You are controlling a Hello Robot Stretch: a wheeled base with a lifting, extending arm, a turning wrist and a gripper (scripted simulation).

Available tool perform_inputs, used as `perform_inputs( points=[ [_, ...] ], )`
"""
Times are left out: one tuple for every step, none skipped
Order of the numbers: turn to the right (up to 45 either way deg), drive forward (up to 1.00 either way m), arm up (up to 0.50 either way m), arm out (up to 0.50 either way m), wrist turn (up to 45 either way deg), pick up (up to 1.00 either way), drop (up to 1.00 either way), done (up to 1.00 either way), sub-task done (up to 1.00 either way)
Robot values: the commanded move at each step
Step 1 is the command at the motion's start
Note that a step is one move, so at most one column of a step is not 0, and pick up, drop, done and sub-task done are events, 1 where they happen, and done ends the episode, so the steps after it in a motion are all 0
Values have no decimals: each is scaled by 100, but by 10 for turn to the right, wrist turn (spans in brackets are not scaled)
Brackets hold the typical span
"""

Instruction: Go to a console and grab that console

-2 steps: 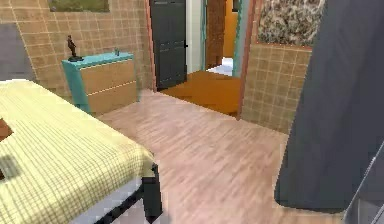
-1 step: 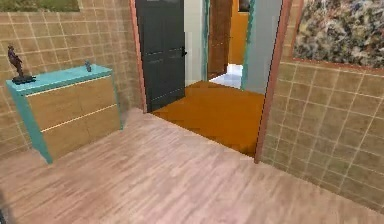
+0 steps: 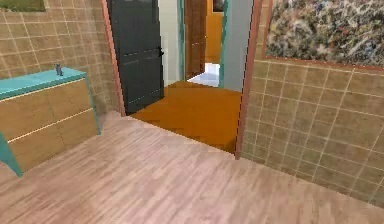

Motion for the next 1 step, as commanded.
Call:
perform_inputs(
  points=[
    [0, 100, 0, 0, 0, 0, 0, 0, 0]
  ],
)
